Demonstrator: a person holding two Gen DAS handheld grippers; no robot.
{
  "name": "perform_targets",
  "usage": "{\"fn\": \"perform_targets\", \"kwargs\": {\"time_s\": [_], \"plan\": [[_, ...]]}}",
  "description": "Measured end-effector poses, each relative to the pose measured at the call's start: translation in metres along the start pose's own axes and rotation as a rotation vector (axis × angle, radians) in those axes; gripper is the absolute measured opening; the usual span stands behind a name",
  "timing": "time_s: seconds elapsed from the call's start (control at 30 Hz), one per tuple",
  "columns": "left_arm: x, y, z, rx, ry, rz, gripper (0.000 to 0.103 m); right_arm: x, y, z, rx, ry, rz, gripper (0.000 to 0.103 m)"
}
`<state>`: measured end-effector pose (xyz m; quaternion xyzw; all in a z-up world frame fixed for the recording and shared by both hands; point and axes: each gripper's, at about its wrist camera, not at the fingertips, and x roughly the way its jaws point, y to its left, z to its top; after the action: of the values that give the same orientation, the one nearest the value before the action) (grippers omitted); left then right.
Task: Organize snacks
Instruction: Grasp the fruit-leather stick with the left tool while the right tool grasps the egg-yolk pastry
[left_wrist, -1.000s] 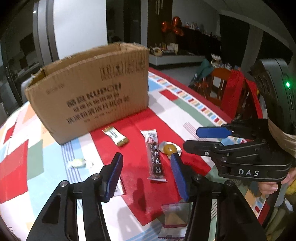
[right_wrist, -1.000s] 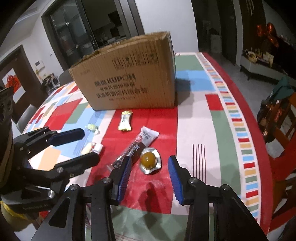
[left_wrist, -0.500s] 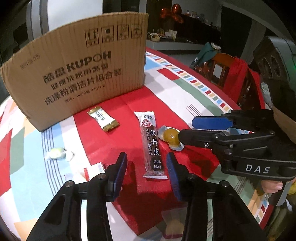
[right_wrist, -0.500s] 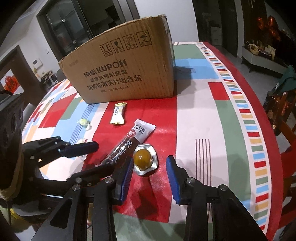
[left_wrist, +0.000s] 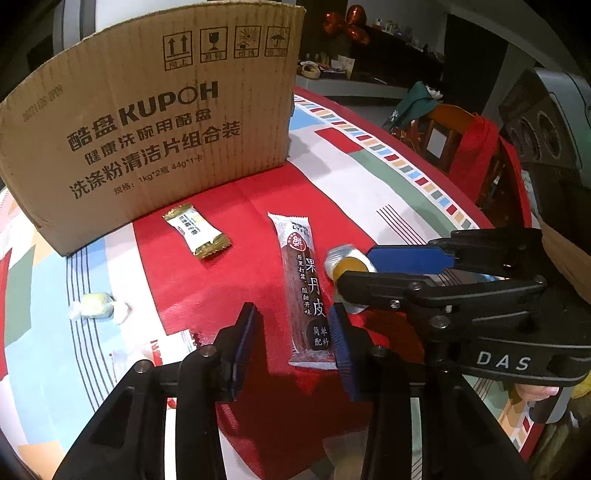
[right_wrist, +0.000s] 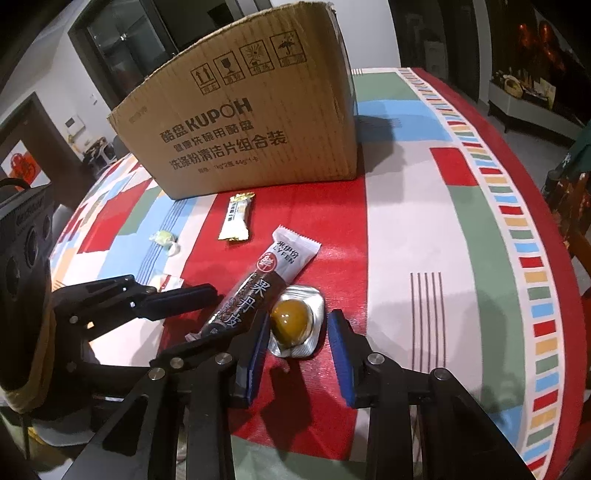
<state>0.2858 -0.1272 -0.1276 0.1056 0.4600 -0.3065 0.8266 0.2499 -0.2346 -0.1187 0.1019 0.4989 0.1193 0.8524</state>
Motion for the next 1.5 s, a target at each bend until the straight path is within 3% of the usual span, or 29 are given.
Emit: {"fn": "perform_targets", "kwargs": {"time_s": [0.17, 0.73, 1.5], "plan": [[0.001, -0.003, 0.0, 0.009, 0.001, -0.027, 0.022, 0.001, 0.002, 0.0, -0.002, -0.007, -0.005, 0.032], [-0.029, 0.001, -0.003, -0.021, -0.077, 0.013, 0.021, -0.015, 0.007, -0.004, -0.001, -0.041, -0.03, 0.031], [-0.114, 0.008, -0.004, -0.092, -0.249, 0.066, 0.021, -0.074, 0.044, 0.004, -0.052, -0.178, -0.03, 0.031]]}}
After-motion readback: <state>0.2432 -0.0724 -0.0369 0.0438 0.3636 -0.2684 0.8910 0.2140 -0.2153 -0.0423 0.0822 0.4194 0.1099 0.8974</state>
